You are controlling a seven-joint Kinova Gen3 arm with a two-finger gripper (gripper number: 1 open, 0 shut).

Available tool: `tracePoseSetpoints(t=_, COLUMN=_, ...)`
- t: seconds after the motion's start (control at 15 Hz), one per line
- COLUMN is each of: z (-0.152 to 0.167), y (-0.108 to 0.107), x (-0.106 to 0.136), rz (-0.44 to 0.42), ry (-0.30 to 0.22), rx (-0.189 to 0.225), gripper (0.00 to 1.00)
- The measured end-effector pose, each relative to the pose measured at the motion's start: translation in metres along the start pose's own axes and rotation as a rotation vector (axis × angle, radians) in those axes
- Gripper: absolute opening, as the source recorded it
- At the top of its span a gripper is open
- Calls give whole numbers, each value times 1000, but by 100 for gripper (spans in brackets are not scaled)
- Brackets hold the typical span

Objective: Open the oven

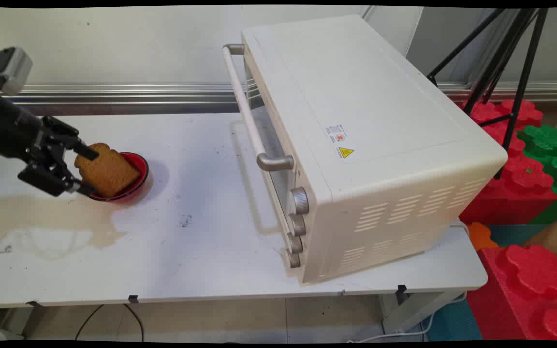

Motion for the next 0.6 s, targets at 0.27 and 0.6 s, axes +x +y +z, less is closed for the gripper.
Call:
tracePoseSetpoints(t=0.27, z=-21, y=-5, x=14, rz=-27, ry=40, rx=37, gripper=100)
tracePoseSetpoints(t=0.6, z=-51, y=-11, x=40, rz=-47, ry=103, rx=58, gripper=100)
